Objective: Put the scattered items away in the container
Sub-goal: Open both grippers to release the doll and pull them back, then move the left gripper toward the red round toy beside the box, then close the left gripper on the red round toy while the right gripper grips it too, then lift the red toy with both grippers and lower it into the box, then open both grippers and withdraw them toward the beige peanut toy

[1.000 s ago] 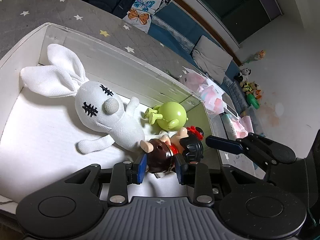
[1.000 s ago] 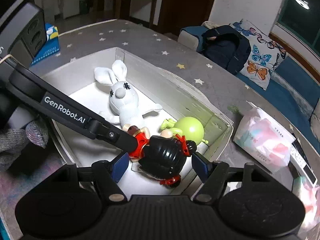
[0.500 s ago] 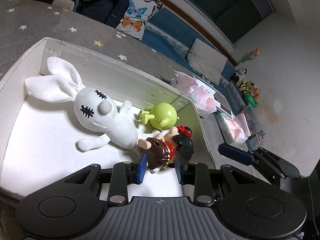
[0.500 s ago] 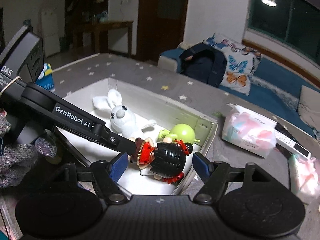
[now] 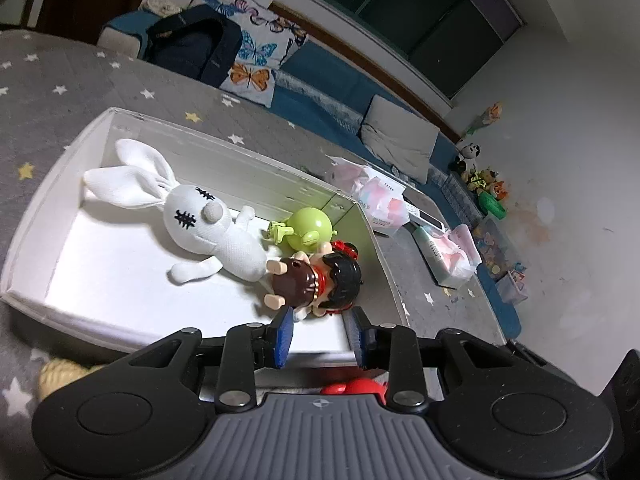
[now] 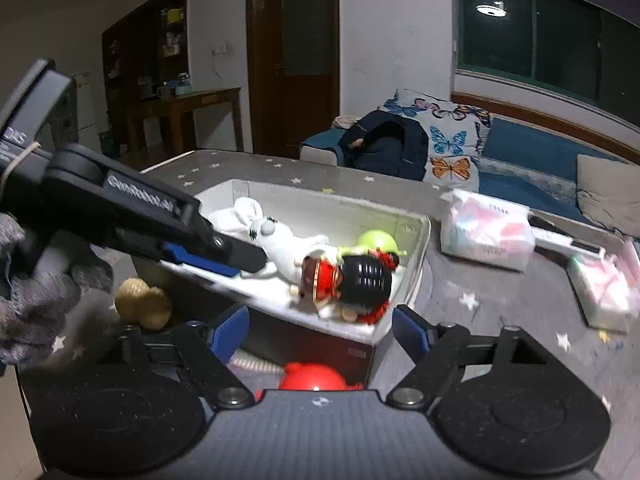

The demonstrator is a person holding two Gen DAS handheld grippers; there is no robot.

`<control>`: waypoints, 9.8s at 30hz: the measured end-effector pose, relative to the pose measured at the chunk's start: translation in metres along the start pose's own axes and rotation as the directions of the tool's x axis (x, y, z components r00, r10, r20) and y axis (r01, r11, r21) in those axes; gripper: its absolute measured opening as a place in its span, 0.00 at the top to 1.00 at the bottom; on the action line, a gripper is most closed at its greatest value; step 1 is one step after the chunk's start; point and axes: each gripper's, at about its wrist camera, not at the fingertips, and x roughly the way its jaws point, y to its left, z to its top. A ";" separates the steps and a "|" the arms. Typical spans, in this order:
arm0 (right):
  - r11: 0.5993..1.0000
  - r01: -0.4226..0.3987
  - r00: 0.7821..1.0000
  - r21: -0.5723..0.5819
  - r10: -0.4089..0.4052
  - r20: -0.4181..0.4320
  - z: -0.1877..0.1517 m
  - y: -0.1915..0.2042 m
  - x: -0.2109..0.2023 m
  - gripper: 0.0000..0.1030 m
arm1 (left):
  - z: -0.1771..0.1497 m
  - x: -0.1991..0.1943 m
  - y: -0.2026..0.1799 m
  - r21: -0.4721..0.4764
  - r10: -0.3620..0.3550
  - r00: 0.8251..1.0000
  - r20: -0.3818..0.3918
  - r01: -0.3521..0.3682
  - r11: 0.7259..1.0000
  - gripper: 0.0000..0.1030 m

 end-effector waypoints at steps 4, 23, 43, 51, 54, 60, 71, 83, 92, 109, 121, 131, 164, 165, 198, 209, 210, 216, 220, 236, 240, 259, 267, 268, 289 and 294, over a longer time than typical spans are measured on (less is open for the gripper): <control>1.000 0.015 1.000 0.005 -0.015 0.003 -0.015 0.008 -0.007 0.19 | -0.014 -0.011 -0.006 0.034 0.007 1.000 0.010 -0.007 0.999 0.69; 0.986 0.054 0.998 0.156 -0.050 -0.031 -0.063 0.020 -0.010 0.18 | -0.066 -0.009 -0.017 0.122 0.063 0.997 -0.043 -0.058 0.991 0.69; 0.978 0.119 0.991 0.173 -0.107 -0.080 -0.078 0.028 -0.005 0.03 | -0.085 -0.009 -0.019 0.144 0.091 0.993 -0.078 -0.079 0.986 0.69; 0.975 0.129 0.988 0.178 -0.111 -0.109 -0.084 0.029 0.001 0.00 | -0.087 -0.006 -0.017 0.142 0.098 0.991 -0.092 -0.084 0.986 0.68; 0.972 0.132 0.986 0.195 -0.109 -0.127 -0.086 0.027 0.004 0.00 | -0.088 -0.005 -0.017 0.142 0.101 0.990 -0.097 -0.086 0.986 0.69; 0.972 0.142 0.985 0.189 -0.121 -0.120 -0.089 0.030 0.005 0.00 | -0.089 -0.005 -0.016 0.149 0.107 0.989 -0.100 -0.091 0.985 0.69; 0.973 0.182 0.977 0.139 -0.162 -0.140 -0.089 0.041 0.009 0.00 | -0.088 -0.001 -0.014 0.155 0.122 0.987 -0.107 -0.104 0.982 0.69; 0.970 0.199 0.974 0.139 -0.181 -0.134 -0.090 0.044 0.010 0.00 | -0.085 0.003 -0.011 0.145 0.121 0.986 -0.115 -0.104 0.984 0.69; 0.970 0.202 0.977 0.136 -0.190 -0.096 -0.092 0.045 0.011 0.00 | -0.078 0.002 -0.008 0.131 0.119 0.988 -0.104 -0.105 0.986 0.69; 0.973 0.167 0.985 0.161 -0.157 -0.074 -0.071 0.030 0.019 0.04 | -0.059 0.005 -0.023 0.164 0.020 0.996 -0.089 -0.005 0.986 0.69; 0.966 0.109 0.994 0.234 -0.098 -0.057 -0.062 0.013 0.029 0.21 | -0.050 0.025 -0.028 0.174 -0.001 0.991 -0.131 0.024 0.984 0.69; 0.964 0.086 0.996 0.251 -0.075 -0.052 -0.057 0.009 0.036 0.41 | -0.046 0.036 -0.028 0.170 -0.001 0.989 -0.150 0.027 0.985 0.69; 0.990 0.110 0.991 0.087 -0.115 0.061 -0.024 0.040 -0.013 0.53 | -0.040 -0.022 -0.042 0.158 -0.115 0.993 -0.025 0.117 0.981 0.69; 0.991 0.108 0.991 0.074 -0.113 0.072 -0.019 0.041 -0.013 0.53 | -0.035 -0.025 -0.043 0.156 -0.116 0.993 -0.009 0.116 0.981 0.69; 0.996 -0.047 0.995 -0.073 0.040 -0.092 0.054 0.059 0.109 0.53 | 0.040 0.013 0.048 -0.042 0.005 1.000 0.002 -0.005 0.999 0.68; 0.990 -0.053 0.988 -0.127 0.034 -0.153 0.057 0.060 0.126 0.53 | 0.043 0.028 0.060 -0.077 0.009 1.000 -0.029 -0.011 0.997 0.67; 0.989 -0.054 0.987 -0.135 0.032 -0.160 0.057 0.061 0.127 0.53 | 0.043 0.029 0.062 -0.080 0.010 0.999 -0.032 -0.013 0.997 0.67; 0.984 -0.063 0.981 -0.164 0.031 -0.191 0.059 0.064 0.135 0.53 | 0.043 0.032 0.067 -0.095 0.010 0.999 -0.041 -0.014 0.995 0.66; 0.983 -0.071 0.977 -0.167 0.035 -0.210 0.059 0.064 0.139 0.52 | 0.043 0.034 0.069 -0.098 0.013 0.999 -0.048 -0.018 0.995 0.65; 0.985 -0.084 0.974 -0.152 0.048 -0.223 0.060 0.063 0.138 0.52 | 0.044 0.033 0.072 -0.115 0.012 0.998 -0.062 -0.019 0.993 0.66; 0.984 -0.084 0.974 -0.157 0.047 -0.222 0.060 0.063 0.137 0.52 | 0.044 0.033 0.072 -0.113 0.013 0.998 -0.061 -0.020 0.993 0.66; 0.990 -0.052 0.991 -0.133 0.034 -0.130 0.066 0.070 0.100 0.50 | 0.041 0.003 0.058 -0.078 0.025 1.000 0.003 -0.024 0.997 0.66; 0.991 -0.057 0.997 -0.118 0.050 -0.063 0.063 0.083 0.066 0.50 | 0.032 -0.026 0.048 -0.044 0.028 0.999 0.045 -0.026 0.999 0.66; 0.992 -0.059 0.997 -0.116 0.053 -0.056 0.061 0.084 0.061 0.50 | 0.029 -0.030 0.047 -0.038 0.030 0.998 0.050 -0.028 0.999 0.66; 0.989 -0.133 0.991 -0.064 0.131 -0.037 -0.001 0.139 0.029 0.46 | -0.037 -0.084 0.079 -0.093 0.140 0.988 0.070 -0.134 0.987 0.66; 0.987 -0.154 0.986 -0.041 0.151 -0.075 -0.007 0.147 0.047 0.45 | -0.036 -0.088 0.092 -0.114 0.133 0.988 0.075 -0.124 0.986 0.66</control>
